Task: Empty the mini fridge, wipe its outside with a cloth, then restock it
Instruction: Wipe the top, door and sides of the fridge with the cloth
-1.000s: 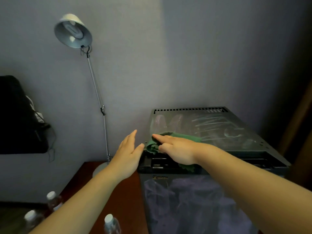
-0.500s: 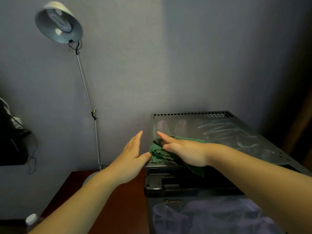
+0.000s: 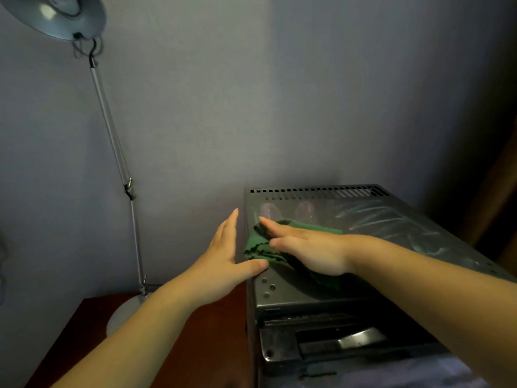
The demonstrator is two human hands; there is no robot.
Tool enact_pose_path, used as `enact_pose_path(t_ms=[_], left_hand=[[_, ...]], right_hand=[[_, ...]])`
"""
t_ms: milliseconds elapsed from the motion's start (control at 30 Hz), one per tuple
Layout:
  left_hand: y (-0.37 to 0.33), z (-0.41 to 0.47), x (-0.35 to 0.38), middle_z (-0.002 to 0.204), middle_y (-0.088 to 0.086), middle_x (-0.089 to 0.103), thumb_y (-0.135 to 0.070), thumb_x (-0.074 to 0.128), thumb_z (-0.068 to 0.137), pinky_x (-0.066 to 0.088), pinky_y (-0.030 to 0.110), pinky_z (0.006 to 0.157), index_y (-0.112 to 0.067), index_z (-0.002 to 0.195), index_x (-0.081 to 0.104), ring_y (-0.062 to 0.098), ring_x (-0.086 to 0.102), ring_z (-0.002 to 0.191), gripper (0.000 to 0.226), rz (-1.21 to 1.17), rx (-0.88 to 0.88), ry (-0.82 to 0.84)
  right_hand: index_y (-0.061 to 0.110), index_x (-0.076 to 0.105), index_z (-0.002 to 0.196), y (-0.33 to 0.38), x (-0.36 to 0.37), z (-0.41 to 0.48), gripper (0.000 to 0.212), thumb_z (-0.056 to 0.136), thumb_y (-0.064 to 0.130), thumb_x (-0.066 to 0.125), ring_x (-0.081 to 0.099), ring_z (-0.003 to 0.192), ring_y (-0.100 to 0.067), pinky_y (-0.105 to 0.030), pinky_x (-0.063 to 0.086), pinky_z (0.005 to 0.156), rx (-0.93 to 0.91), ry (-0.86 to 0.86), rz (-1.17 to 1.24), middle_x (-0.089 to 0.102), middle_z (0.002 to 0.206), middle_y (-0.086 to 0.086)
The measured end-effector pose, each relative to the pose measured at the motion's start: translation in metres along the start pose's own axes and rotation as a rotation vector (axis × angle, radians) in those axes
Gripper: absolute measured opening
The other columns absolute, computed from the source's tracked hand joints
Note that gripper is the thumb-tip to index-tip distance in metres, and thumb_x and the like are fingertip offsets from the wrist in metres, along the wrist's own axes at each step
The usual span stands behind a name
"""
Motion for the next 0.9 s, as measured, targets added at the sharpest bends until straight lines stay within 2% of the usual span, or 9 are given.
enact_pose_path(t_ms=[100,200,333,467,733,800,900], left_hand=[[0.001,0.006,0.001,0.162,-0.027,-0.014,-0.056,0.073,0.084,0.016,0.034,0.121,-0.047,0.155,-0.017,-0.002,-0.007,0.149,0.115,-0.024,0.009,0.011],[0.005,0.014,-0.001,0.163,-0.023,-0.015,-0.062,0.074,0.080,0.015,0.040,0.123,-0.048,0.154,-0.017,0.004,-0.007,0.152,0.119,-0.021,-0.007,-0.005],[0.013,0.025,-0.005,0.164,-0.021,-0.015,-0.076,0.071,0.065,0.016,0.049,0.124,-0.049,0.153,-0.018,0.009,-0.007,0.153,0.128,-0.019,-0.036,-0.019],[0.014,0.032,-0.006,0.165,-0.018,-0.014,-0.058,0.077,0.079,0.015,0.043,0.124,-0.042,0.156,-0.017,0.009,-0.007,0.153,0.123,-0.076,-0.038,-0.008],[0.014,0.030,0.001,0.165,-0.018,-0.014,-0.055,0.074,0.083,0.018,0.039,0.120,-0.041,0.157,-0.014,0.010,-0.005,0.153,0.116,-0.161,-0.063,0.012],[0.014,0.028,0.001,0.165,-0.018,-0.014,-0.055,0.074,0.083,0.018,0.040,0.120,-0.041,0.157,-0.014,0.010,-0.005,0.153,0.116,-0.174,-0.068,0.011],[0.015,0.029,0.000,0.165,-0.018,-0.013,-0.055,0.075,0.083,0.018,0.042,0.123,-0.041,0.157,-0.014,0.012,-0.005,0.154,0.117,-0.182,-0.057,0.006]], right_hand=[[0.040,0.001,0.159,-0.003,-0.013,0.030,0.068,0.098,0.055,0.029,0.008,0.154,-0.012,-0.042,0.009,0.126,0.085,-0.041,0.030,0.006,0.168,0.010],[0.042,-0.002,0.159,-0.001,-0.013,0.051,0.070,0.098,0.054,0.030,0.009,0.155,-0.019,-0.047,0.012,0.125,0.101,-0.048,0.024,0.008,0.169,0.006],[0.042,0.000,0.159,0.001,-0.003,0.036,0.068,0.099,0.048,0.031,0.011,0.153,-0.010,-0.039,0.011,0.125,0.027,-0.015,0.018,0.011,0.168,0.010],[0.038,0.002,0.160,-0.007,-0.010,0.031,0.061,0.106,0.040,0.032,0.011,0.152,-0.004,-0.027,0.010,0.121,0.058,0.004,0.049,0.009,0.167,0.013],[0.034,0.000,0.161,-0.016,-0.022,0.080,0.066,0.102,0.043,0.031,0.011,0.154,-0.018,-0.044,0.013,0.124,0.100,-0.070,0.098,0.007,0.169,0.003],[0.034,0.001,0.161,-0.012,-0.022,0.082,0.066,0.102,0.042,0.032,0.012,0.154,-0.016,-0.042,0.013,0.124,0.117,-0.071,0.073,0.008,0.169,0.005],[0.034,0.004,0.161,-0.011,-0.016,0.070,0.063,0.105,0.036,0.033,0.013,0.152,-0.008,-0.032,0.012,0.123,0.091,-0.033,0.090,0.013,0.166,0.011]])
Point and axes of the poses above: each hand's wrist, its own z-axis towards the middle knuckle, its own x-axis out of the palm, y = z × x, the point moved 8 cm from there along z, towards the middle knuckle
